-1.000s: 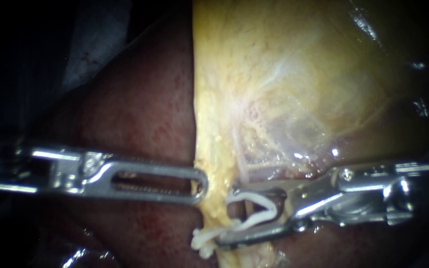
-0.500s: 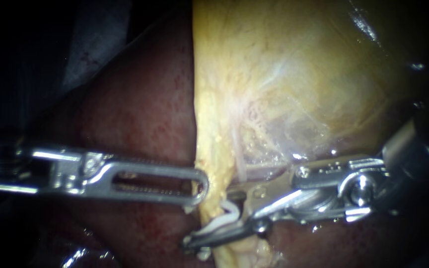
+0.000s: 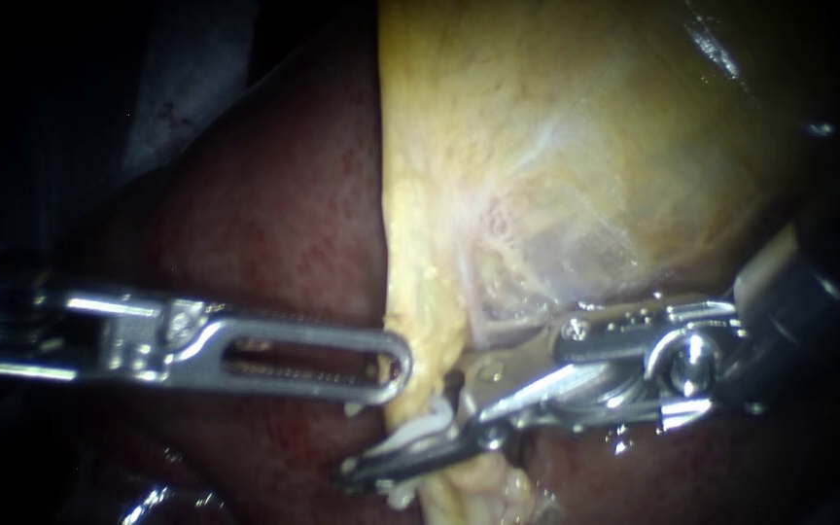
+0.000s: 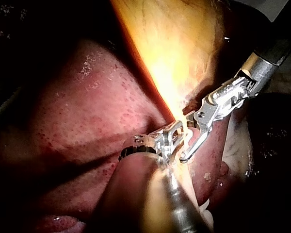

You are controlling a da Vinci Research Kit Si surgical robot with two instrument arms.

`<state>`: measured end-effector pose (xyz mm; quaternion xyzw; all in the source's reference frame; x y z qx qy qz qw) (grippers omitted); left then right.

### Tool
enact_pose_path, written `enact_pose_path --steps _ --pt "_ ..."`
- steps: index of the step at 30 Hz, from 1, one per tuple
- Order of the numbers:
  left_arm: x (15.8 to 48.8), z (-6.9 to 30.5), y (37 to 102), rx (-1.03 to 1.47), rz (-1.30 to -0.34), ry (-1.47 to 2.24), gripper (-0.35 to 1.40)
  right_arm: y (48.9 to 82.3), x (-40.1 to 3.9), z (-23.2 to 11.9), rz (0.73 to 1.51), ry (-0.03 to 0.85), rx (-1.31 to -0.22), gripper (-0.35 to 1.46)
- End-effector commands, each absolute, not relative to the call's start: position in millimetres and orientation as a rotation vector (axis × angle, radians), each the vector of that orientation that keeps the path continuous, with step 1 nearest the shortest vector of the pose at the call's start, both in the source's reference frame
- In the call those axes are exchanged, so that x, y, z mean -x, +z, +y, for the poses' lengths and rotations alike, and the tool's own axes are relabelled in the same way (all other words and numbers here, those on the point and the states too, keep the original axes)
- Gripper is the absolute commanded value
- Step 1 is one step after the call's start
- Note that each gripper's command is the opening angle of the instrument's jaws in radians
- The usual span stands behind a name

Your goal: Clipping third clip left tube

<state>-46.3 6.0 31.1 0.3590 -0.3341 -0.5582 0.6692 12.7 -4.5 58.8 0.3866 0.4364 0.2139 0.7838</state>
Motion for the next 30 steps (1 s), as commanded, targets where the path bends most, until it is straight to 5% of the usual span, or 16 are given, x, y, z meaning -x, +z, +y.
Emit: enact_pose_path --steps 1,14,23,30 --pt "46.3 6.0 31.1 -0.809 -0.753 -1.258 -0.35 58.6 -12.6 -4.2 0.944 0.466 -0.832 0.52" --pt "46.4 5.9 31.2 -0.808 -0.754 -1.258 -0.35 58.1 -12.2 -3.2 0.943 0.484 -0.830 0.46" --pt "46.5 5.9 31.3 -0.808 -0.754 -1.258 -0.35 58.4 -11.6 -3.9 0.904 0.590 -0.898 -0.17" --pt "46.5 5.9 31.3 -0.807 -0.754 -1.258 -0.35 58.6 -11.5 -4.2 0.902 0.592 -0.900 -0.26"
